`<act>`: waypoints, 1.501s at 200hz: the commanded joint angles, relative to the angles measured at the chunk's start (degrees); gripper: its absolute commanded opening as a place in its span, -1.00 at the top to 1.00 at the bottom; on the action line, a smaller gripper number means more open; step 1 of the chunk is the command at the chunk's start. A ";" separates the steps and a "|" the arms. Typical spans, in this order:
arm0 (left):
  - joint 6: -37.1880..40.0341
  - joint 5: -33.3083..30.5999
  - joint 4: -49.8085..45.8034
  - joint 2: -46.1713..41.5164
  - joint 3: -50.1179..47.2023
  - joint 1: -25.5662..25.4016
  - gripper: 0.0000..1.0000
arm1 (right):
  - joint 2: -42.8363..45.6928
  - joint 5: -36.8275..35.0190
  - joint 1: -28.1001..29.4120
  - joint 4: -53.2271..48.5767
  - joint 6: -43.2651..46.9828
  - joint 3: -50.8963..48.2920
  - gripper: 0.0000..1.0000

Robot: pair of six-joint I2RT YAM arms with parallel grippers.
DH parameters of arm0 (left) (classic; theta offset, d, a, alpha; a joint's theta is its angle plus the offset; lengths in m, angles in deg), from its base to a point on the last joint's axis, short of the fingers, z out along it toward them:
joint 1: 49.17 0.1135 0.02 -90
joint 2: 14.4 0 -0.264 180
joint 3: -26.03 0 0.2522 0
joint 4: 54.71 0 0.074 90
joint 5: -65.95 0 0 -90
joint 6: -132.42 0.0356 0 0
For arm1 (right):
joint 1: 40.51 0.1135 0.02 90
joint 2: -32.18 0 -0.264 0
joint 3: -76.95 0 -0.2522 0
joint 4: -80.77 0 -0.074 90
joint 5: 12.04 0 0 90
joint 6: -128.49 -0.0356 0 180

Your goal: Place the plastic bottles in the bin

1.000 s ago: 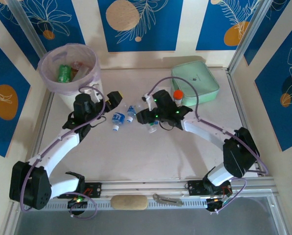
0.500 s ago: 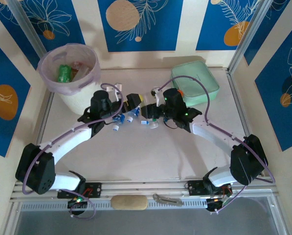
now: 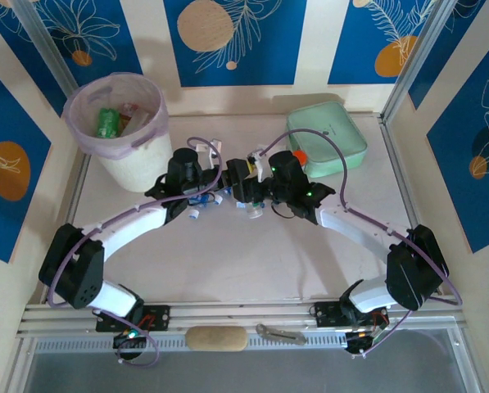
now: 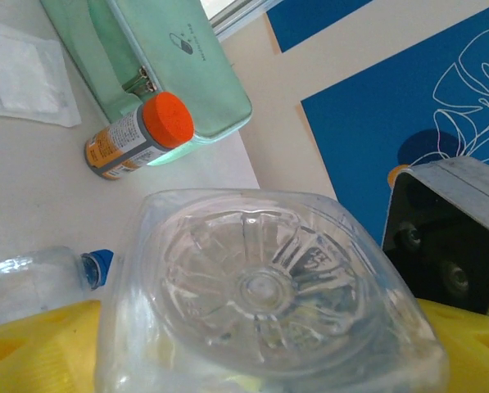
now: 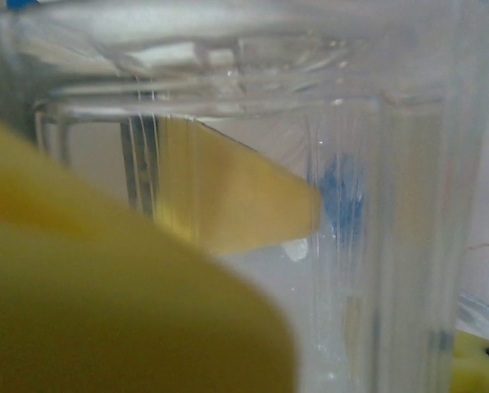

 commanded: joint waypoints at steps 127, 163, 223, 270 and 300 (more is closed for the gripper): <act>0.99 -2.33 0.86 0.06 0.33 0.61 0.09 | 1.98 -1.31 1.05 -0.19 0.45 0.44 -0.66; 2.81 -5.62 -1.34 -3.25 -1.30 2.44 0.11 | 5.21 -2.41 0.80 -0.83 -0.37 -2.26 -0.83; 15.00 -9.41 -13.60 -9.26 5.99 7.41 0.11 | 11.13 -3.59 -4.22 0.71 -4.20 -7.70 -0.89; 26.60 -9.24 -25.15 -8.57 21.17 15.25 0.11 | 11.12 -4.49 -5.98 1.39 -6.33 -8.38 -0.91; 32.12 -9.70 -30.39 -6.33 31.16 21.29 0.11 | 11.37 -4.17 -6.07 2.21 -6.86 -9.17 -0.92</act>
